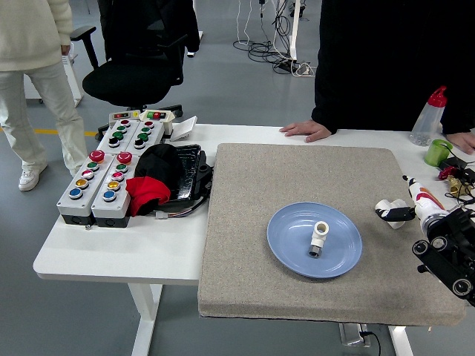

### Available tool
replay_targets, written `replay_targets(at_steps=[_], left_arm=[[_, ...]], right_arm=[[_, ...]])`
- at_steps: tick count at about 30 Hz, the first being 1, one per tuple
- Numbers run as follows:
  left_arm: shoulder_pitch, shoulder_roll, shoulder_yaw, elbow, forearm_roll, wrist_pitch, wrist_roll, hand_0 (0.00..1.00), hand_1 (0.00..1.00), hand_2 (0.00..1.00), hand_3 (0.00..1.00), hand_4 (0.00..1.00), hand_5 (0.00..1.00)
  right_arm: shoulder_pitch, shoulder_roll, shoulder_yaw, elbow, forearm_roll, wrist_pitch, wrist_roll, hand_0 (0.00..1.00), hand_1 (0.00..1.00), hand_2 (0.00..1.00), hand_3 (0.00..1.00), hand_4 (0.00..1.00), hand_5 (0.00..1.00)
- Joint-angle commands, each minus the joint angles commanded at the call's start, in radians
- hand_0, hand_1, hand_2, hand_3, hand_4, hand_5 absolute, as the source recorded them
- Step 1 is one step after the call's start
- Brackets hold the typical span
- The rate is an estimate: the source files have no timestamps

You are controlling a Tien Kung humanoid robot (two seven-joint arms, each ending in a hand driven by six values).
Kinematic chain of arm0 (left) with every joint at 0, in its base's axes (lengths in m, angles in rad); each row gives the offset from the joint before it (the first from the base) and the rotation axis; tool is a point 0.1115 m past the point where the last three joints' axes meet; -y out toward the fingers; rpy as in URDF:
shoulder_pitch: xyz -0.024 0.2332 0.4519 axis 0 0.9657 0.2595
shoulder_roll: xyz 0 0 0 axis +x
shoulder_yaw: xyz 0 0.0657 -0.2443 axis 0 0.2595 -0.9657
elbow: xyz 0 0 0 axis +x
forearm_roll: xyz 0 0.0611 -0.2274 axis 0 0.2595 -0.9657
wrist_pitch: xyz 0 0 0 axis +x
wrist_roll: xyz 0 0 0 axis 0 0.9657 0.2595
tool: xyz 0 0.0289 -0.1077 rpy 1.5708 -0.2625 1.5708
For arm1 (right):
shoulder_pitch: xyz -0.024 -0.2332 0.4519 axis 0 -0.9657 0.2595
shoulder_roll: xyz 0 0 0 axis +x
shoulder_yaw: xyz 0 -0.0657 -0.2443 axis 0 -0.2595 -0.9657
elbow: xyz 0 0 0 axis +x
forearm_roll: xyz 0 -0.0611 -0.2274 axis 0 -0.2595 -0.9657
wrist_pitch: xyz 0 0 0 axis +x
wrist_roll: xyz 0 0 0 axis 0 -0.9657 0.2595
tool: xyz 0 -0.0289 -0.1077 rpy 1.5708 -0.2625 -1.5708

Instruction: Pick pipe place plate twice

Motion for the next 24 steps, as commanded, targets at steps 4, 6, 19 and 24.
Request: replay_targets(at_steps=[4, 6, 19, 24], left_arm=[[-0.003, 0.0, 0.004, 0.0, -0.004, 0.0, -0.002, 0.683, 0.691, 0.73, 0.663, 0.521, 0.998], [-0.005, 0.0, 0.006, 0.0, -0.005, 0.0, -0.003, 0.683, 0.695, 0.733, 0.664, 0.52, 0.998], [-0.018, -0.001, 0.011, 0.0, -0.006, -0.003, -0.007, 0.683, 0.698, 0.733, 0.665, 0.519, 0.998], [-0.023, -0.002, 0.012, -0.001, -0.004, -0.005, -0.008, 0.683, 0.699, 0.734, 0.666, 0.518, 0.998]], right_arm=[[0.026, 0.017, -0.072, -0.057, 0.038, -0.011, 0.009, 0.998, 0.938, 0.998, 0.998, 0.856, 0.409], [0.035, 0.023, -0.094, -0.071, 0.047, -0.015, 0.012, 0.95, 0.892, 0.972, 0.963, 0.855, 0.405], [0.084, 0.048, -0.291, -0.165, 0.203, -0.013, 0.047, 0.854, 0.821, 0.883, 0.903, 0.837, 0.381], [0.091, 0.053, -0.359, -0.192, 0.259, -0.01, 0.061, 0.828, 0.803, 0.872, 0.892, 0.822, 0.363]])
